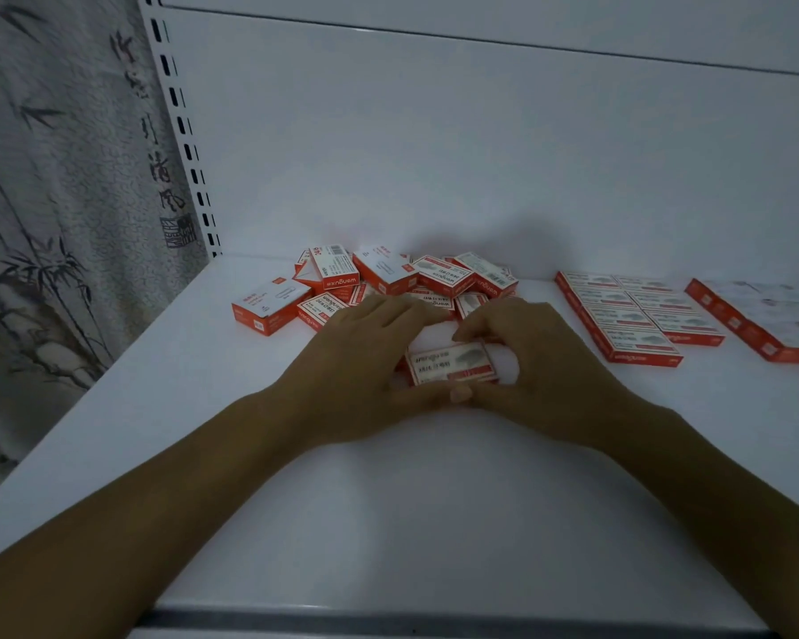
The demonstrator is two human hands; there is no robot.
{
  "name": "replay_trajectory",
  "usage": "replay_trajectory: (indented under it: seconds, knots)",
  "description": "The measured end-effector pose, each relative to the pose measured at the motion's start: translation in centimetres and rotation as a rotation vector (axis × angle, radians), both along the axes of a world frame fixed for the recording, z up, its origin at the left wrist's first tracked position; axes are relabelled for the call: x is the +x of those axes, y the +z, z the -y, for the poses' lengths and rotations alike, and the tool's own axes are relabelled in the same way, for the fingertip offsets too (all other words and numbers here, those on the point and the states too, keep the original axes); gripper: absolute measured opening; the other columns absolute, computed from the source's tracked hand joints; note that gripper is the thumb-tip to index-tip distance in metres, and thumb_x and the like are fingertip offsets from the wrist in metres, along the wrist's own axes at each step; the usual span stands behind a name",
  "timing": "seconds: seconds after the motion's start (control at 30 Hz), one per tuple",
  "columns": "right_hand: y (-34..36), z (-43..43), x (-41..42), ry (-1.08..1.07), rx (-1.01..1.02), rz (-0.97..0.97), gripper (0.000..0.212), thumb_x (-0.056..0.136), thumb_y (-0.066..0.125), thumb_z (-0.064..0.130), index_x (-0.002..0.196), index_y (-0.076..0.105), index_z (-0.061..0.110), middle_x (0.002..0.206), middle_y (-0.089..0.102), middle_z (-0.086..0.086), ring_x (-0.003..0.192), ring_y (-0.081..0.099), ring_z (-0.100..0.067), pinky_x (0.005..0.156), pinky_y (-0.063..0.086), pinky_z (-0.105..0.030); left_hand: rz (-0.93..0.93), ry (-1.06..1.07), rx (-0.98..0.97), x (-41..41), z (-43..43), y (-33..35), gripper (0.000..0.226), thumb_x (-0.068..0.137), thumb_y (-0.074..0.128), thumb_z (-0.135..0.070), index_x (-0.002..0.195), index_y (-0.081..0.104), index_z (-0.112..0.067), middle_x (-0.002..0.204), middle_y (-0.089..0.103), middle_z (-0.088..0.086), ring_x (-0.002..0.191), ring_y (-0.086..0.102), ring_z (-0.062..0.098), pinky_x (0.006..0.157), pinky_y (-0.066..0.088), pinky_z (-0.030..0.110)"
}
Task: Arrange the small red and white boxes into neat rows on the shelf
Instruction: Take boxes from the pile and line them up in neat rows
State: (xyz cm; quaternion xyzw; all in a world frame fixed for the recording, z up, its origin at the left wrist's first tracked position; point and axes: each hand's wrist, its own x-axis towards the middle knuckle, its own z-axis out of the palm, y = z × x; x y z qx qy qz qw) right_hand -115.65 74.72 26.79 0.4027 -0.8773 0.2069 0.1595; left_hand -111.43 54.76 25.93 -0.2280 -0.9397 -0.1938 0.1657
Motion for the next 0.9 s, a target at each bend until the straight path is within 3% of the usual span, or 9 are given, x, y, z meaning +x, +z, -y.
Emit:
replay_trajectory:
  seconds: [0.1,0.2,0.37,0.47,0.6,0.73,0.9]
  knots:
    - [0.6,0.0,0.4,-0.044,-0.206,-0.134,0.052,0.065,0.065,0.057,0.100,0.052,0.020,0.095,0.055,0.007,0.080,0.045,0.000,0.076,0.034,-0.013,0.005,0.021,0.122,0.7,-0.4,0.5,0.083,0.073,0.039,-0.075,0.141,0.031,-0.028,0.136,0.048,-0.005,0.121,0.045,0.015,0.096,0.045,0.044]
    - [1.0,0.2,0.7,-0.061,-0.297,-0.248,0.050,0.071,0.056,0.062,0.100,0.045,0.023,0.095,0.059,0.000,0.085,0.042,0.000,0.078,0.036,-0.013,-0.045,0.027,0.225,1.3,-0.8,0.8,0.078,0.076,0.040,-0.072,0.141,0.030,-0.029,0.135,0.050,-0.004,0.119,0.049,0.016,0.092,0.049,0.046]
    - [1.2,0.2,0.8,-0.041,-0.348,-0.352,0.051,0.078,0.050,0.064,0.101,0.046,0.019,0.095,0.063,-0.007,0.088,0.047,-0.006,0.082,0.036,-0.013,-0.019,0.012,0.402,1.5,-1.1,0.8,0.063,0.080,0.036,-0.072,0.132,0.036,-0.037,0.122,0.056,-0.014,0.104,0.058,0.008,0.082,0.056,0.035]
    - [1.2,0.2,0.7,-0.046,-0.367,-0.357,0.051,0.077,0.052,0.063,0.102,0.046,0.019,0.095,0.063,-0.007,0.088,0.047,-0.006,0.081,0.037,-0.013,0.023,0.013,0.486,1.6,-1.3,1.1,0.048,0.082,0.041,-0.063,0.124,0.037,-0.041,0.113,0.054,-0.025,0.099,0.059,0.002,0.079,0.057,0.028]
    - [1.5,0.1,0.6,-0.048,-0.325,-0.339,0.051,0.074,0.059,0.060,0.102,0.046,0.020,0.096,0.061,-0.005,0.086,0.048,-0.004,0.076,0.039,-0.014,0.087,-0.026,0.588,1.6,-1.7,1.4,0.040,0.082,0.051,-0.045,0.120,0.044,-0.037,0.110,0.058,-0.022,0.097,0.061,0.000,0.077,0.056,0.023]
    - [2.6,-0.6,0.5,-0.058,-0.172,-0.354,0.055,0.075,0.061,0.055,0.113,0.046,0.019,0.108,0.060,-0.003,0.090,0.054,-0.011,0.079,0.039,-0.020,0.132,-0.032,0.655,1.6,-2.3,2.1,0.038,0.079,0.053,-0.043,0.115,0.049,-0.032,0.111,0.066,-0.009,0.092,0.064,0.005,0.077,0.055,0.022]
    - [4.5,-4.0,0.9,-0.100,-0.080,-0.318,0.063,0.073,0.062,0.051,0.125,0.043,0.021,0.118,0.057,-0.002,0.097,0.057,-0.015,0.082,0.042,-0.028,0.156,-0.078,0.700,1.1,-4.0,3.9,0.030,0.080,0.055,-0.037,0.109,0.052,-0.030,0.103,0.068,-0.011,0.085,0.066,0.008,0.074,0.052,0.019]
